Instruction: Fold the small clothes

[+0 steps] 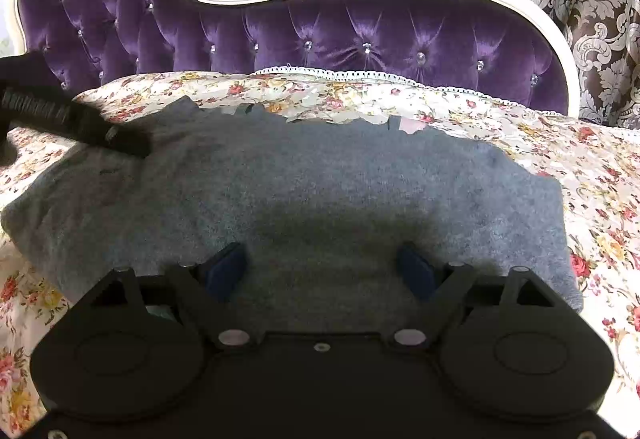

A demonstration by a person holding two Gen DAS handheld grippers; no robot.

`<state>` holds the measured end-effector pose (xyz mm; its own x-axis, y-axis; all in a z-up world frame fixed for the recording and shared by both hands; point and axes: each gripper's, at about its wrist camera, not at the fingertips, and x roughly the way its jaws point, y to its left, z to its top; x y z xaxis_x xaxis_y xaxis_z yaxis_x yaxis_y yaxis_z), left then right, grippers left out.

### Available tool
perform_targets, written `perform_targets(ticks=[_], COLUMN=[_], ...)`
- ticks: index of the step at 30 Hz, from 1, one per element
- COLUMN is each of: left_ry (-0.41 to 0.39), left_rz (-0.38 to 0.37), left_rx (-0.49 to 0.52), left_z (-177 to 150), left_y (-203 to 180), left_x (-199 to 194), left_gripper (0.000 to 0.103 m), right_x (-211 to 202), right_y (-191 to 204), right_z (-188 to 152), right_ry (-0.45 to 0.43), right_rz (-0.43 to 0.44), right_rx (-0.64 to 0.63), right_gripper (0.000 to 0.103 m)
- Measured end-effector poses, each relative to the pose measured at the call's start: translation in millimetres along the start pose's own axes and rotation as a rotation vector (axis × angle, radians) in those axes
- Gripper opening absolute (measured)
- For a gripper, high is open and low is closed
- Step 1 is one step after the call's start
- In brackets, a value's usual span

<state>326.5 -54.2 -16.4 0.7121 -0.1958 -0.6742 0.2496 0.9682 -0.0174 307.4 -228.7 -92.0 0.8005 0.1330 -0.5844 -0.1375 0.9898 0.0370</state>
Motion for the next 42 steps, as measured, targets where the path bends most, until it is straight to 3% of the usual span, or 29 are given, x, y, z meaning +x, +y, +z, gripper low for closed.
perform_targets(ticks=[3, 8, 11, 16, 20, 24, 31, 37, 42], left_ry=[0.025, 0.131, 0.125, 0.161, 0.19, 0.198, 0.185, 0.184, 0.181], left_rz=[0.013, 0.037, 0.029, 0.012, 0.01, 0.004, 0.01, 0.003, 0.004], left_rx=[0.03, 0.017, 0.01, -0.001, -0.007, -0.004, -0.003, 0.001, 0.001], left_z=[8.8, 1.3, -7.7, -5.5, -1.8, -1.9, -3.8, -2.9, -3.1], left_y=[-15.6, -22.9, -18.9, -16.6, -16.5, -15.0, -15.9, -14.4, -15.1], left_x=[19.6, 55.9, 61.7, 66.6, 70.6, 72.4, 72.0, 72.6, 72.3], left_gripper=[0.095, 0.096, 0.103, 0.103, 0.103, 0.103, 0.103, 0.103, 0.103], right_x=[0.3, -0.4, -0.8, -6.6, -32.6, -62.5, -45.3, -32.3, -14.4], right_y=[-0.3, -1.5, -4.1, -18.4, -51.2, -99.8, -176.8, -183.1, -176.8], right_z=[0.1, -1.1, -1.0, 2.6, 4.7, 2.9, -18.1, -30.9, -19.5], right_ry=[-0.002, -0.008, -0.012, -0.013, -0.054, -0.13, 0.005, 0.035, 0.042], right_rz=[0.003, 0.014, 0.03, 0.113, 0.207, 0.195, 0.259, 0.383, 0.455], right_rx=[0.002, 0.011, 0.024, 0.076, 0.201, 0.321, 0.565, 0.612, 0.612], right_gripper=[0.085, 0.086, 0.086, 0.088, 0.088, 0.09, 0.093, 0.095, 0.095])
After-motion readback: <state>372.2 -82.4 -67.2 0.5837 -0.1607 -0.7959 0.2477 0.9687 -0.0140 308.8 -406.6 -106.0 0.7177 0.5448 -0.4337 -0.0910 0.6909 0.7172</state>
